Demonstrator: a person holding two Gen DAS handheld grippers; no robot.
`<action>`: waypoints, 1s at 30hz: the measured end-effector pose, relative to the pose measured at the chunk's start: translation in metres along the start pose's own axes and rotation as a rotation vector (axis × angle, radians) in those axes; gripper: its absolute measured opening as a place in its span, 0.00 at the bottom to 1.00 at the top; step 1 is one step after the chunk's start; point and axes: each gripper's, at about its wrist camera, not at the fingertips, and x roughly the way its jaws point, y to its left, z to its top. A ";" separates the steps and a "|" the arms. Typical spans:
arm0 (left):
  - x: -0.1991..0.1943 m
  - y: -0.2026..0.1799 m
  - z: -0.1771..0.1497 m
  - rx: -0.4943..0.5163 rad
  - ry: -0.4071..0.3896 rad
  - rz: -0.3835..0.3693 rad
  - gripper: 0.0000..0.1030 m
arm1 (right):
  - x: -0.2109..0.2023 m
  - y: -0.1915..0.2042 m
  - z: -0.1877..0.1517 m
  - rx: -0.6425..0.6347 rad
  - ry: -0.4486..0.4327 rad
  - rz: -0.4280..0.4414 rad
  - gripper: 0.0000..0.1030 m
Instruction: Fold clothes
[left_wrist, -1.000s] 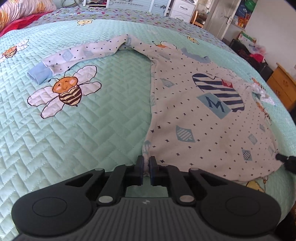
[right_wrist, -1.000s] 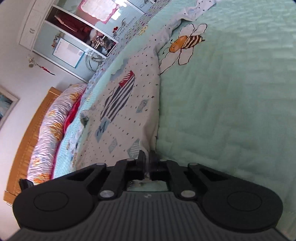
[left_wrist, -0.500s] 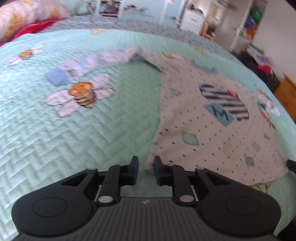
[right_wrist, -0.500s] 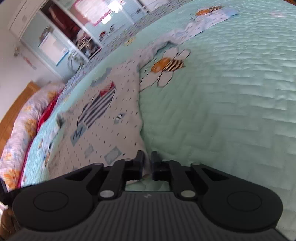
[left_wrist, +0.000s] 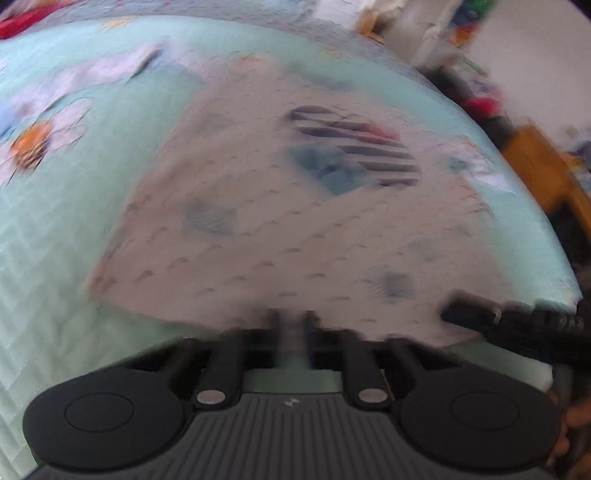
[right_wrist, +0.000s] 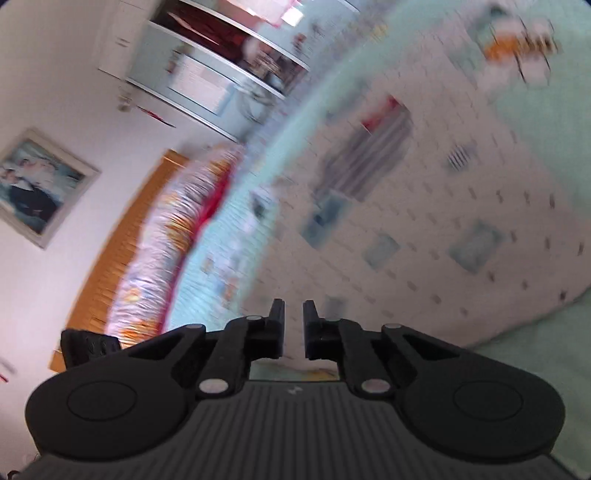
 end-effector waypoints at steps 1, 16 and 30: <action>-0.003 0.004 0.000 -0.024 -0.002 -0.019 0.04 | 0.007 -0.009 -0.003 -0.002 0.023 -0.049 0.00; -0.016 -0.005 -0.007 -0.087 -0.002 0.032 0.15 | -0.004 0.006 -0.009 -0.046 0.007 -0.114 0.00; -0.088 -0.020 0.019 -0.070 -0.154 -0.032 0.35 | -0.046 0.055 0.018 -0.119 -0.094 -0.095 0.26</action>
